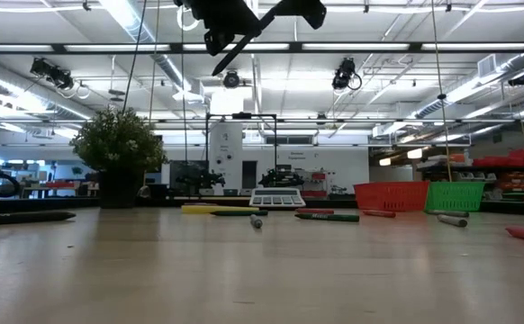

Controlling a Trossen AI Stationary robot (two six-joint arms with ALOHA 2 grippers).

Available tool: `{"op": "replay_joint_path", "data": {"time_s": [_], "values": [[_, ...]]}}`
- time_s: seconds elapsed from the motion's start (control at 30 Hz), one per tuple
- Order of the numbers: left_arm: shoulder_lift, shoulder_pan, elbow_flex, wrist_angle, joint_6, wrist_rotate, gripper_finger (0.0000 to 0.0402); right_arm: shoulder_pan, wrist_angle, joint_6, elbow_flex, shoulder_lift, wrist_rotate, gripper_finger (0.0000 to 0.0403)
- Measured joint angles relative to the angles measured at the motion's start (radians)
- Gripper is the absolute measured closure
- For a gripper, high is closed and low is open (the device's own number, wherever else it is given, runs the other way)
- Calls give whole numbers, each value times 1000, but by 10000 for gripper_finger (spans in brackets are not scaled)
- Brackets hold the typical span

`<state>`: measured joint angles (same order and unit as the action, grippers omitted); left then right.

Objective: Sort crayons/erasers/pens/pencils in bins
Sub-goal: Put the top black pen into the red bin

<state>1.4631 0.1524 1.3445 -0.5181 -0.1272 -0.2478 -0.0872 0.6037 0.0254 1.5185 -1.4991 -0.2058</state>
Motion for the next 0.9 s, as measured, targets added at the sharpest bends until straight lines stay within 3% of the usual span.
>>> {"op": "replay_joint_path", "data": {"time_s": [0.9], "values": [[0, -5, 0, 13, -51, -11, 370, -2, -29, 1, 0, -37, 26, 180]]}}
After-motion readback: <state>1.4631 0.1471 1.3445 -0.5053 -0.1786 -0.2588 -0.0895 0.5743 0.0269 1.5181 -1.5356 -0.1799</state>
